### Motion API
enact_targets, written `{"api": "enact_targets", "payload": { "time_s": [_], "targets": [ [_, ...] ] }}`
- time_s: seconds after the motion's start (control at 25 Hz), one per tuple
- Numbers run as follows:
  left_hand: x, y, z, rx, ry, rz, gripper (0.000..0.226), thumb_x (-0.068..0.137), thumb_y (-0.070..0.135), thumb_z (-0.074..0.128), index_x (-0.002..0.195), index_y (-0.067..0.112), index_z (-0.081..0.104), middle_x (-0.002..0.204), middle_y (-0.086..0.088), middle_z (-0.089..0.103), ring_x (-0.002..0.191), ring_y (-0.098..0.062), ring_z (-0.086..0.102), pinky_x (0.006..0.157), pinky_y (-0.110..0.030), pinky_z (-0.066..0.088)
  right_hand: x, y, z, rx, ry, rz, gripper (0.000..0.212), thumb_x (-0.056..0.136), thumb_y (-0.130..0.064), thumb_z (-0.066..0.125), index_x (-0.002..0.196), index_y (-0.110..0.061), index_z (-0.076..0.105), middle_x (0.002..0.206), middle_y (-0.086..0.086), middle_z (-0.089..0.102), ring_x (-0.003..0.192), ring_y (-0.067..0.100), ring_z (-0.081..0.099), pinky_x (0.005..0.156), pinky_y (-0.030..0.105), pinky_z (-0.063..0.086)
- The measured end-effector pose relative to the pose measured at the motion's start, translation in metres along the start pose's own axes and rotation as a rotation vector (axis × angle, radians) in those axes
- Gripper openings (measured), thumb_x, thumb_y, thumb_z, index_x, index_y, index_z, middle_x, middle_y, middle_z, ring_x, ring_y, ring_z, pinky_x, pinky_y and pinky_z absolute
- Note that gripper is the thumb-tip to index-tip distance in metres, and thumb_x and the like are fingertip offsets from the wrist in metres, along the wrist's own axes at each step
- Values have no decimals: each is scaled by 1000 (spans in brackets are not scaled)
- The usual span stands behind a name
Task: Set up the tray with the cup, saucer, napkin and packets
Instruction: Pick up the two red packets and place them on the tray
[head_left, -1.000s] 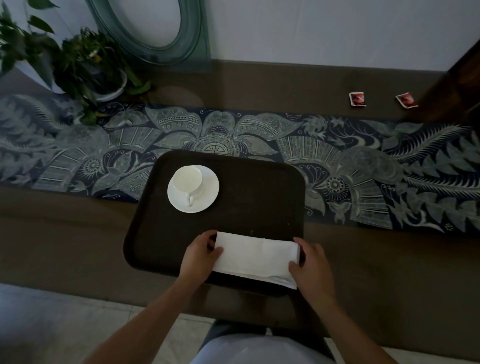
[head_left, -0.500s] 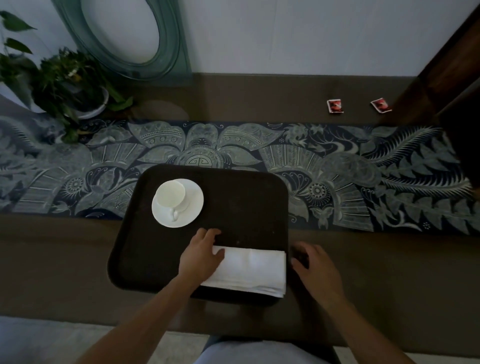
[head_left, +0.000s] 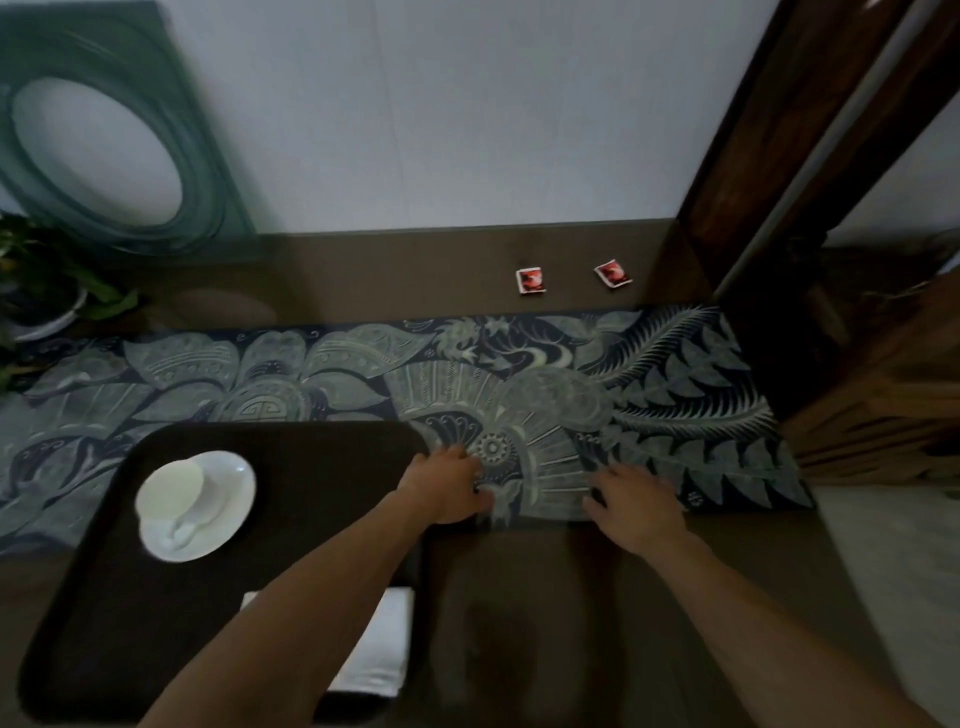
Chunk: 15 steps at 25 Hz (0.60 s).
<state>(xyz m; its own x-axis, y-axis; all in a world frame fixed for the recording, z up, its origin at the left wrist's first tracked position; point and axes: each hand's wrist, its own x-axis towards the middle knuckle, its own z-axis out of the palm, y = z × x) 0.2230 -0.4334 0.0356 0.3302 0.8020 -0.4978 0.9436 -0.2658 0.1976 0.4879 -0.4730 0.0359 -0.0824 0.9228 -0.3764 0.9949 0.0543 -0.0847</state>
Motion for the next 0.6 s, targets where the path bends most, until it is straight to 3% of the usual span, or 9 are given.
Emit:
{"api": "enact_targets", "payload": {
  "time_s": [0.28,0.6],
  "targets": [
    [67,64,-14,-18,-95,-114,57,85,60,50,132,27,51,135,-4,48,120,-29,50,99,-50,42,44,80,-32,-32,-84,-61,37,96,-46,40,118,-23,58,120,2,57,116,26,50,96,44,42],
    [151,48,-67,-34,-94,-196,51,86,57,53,128,29,53,133,-2,53,122,-26,50,104,-51,36,145,114,-67,27,-115,-164,33,95,-43,44,112,-21,63,105,0,60,104,23,57,78,32,43]
  ]
}}
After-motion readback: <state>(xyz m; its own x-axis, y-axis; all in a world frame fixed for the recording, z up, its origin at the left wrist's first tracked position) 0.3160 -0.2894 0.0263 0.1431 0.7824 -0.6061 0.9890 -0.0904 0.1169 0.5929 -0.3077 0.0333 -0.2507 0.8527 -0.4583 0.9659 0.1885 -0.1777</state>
